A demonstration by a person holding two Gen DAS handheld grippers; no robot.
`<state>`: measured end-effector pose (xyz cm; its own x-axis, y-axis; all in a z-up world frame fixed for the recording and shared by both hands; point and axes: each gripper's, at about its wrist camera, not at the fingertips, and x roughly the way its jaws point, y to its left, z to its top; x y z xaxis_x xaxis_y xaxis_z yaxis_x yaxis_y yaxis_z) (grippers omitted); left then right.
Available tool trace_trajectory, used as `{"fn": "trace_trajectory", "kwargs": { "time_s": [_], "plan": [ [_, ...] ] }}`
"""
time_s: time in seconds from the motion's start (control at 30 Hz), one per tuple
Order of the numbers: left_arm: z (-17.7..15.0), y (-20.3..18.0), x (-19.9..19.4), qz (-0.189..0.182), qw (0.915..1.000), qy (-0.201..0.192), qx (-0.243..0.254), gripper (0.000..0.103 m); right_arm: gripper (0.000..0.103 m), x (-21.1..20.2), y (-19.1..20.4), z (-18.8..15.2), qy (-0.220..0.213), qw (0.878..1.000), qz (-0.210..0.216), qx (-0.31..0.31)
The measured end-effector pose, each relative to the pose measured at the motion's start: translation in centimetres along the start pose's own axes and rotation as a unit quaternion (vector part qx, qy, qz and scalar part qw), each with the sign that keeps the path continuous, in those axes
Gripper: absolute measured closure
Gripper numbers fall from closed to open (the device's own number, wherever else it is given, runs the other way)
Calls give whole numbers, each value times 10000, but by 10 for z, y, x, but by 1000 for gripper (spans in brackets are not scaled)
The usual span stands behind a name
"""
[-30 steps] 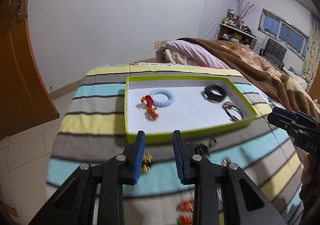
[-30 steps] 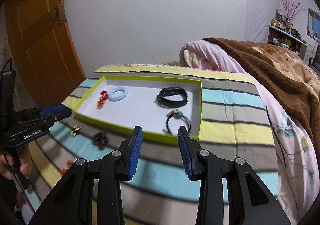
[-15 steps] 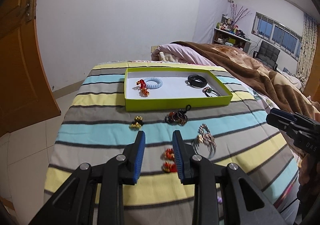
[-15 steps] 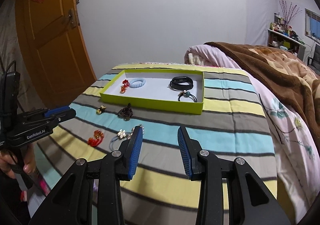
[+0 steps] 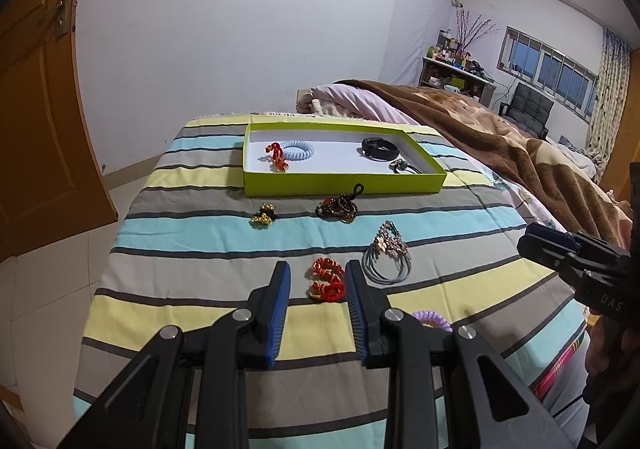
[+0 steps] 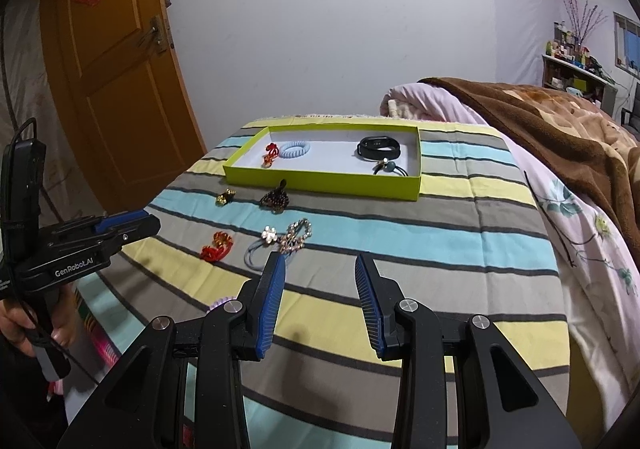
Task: Organize jewelry
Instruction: 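Move the left tool to the red-gold coiled hair tie while the right tool approaches the silver rhinestone clip, then grasp the red-gold coiled hair tie with the left tool while the right tool grasps the rhinestone clip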
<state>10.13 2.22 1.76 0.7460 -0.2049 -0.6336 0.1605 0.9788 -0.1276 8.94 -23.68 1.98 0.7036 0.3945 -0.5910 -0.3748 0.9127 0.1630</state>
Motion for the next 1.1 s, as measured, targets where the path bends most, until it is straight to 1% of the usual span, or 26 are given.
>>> {"fn": "trace_trajectory", "kwargs": {
  "time_s": [0.23, 0.6, 0.8, 0.97, 1.0, 1.03, 1.1],
  "plan": [
    [-5, -3, 13, -38, 9998, 180, 9, 73, 65, 6, 6, -3, 82, 9999, 34, -69],
    [-15, -5, 59, -85, 9977, 665, -51, 73, 66, 33, 12, -2, 269, 9995, 111, -127],
    [-15, -7, 72, -141, 9965, 820, -50, 73, 66, 53, 10, 7, 363, 9993, 90, -53],
    [-12, -9, 77, -93, 9969, 787, 17, 73, 66, 74, 11, 16, 478, 9988, 127, 14],
    [-12, -9, 77, -100, 9969, 776, 12, 73, 67, 80, 11, 17, 534, 9984, 155, 39],
    [-12, -8, 77, -114, 9970, 770, -2, 73, 72, 84, 11, 18, 565, 9982, 169, 51],
    [-12, -5, 77, -153, 9969, 770, -42, 73, 76, 94, 12, 20, 661, 9976, 177, 67]
  ]
}}
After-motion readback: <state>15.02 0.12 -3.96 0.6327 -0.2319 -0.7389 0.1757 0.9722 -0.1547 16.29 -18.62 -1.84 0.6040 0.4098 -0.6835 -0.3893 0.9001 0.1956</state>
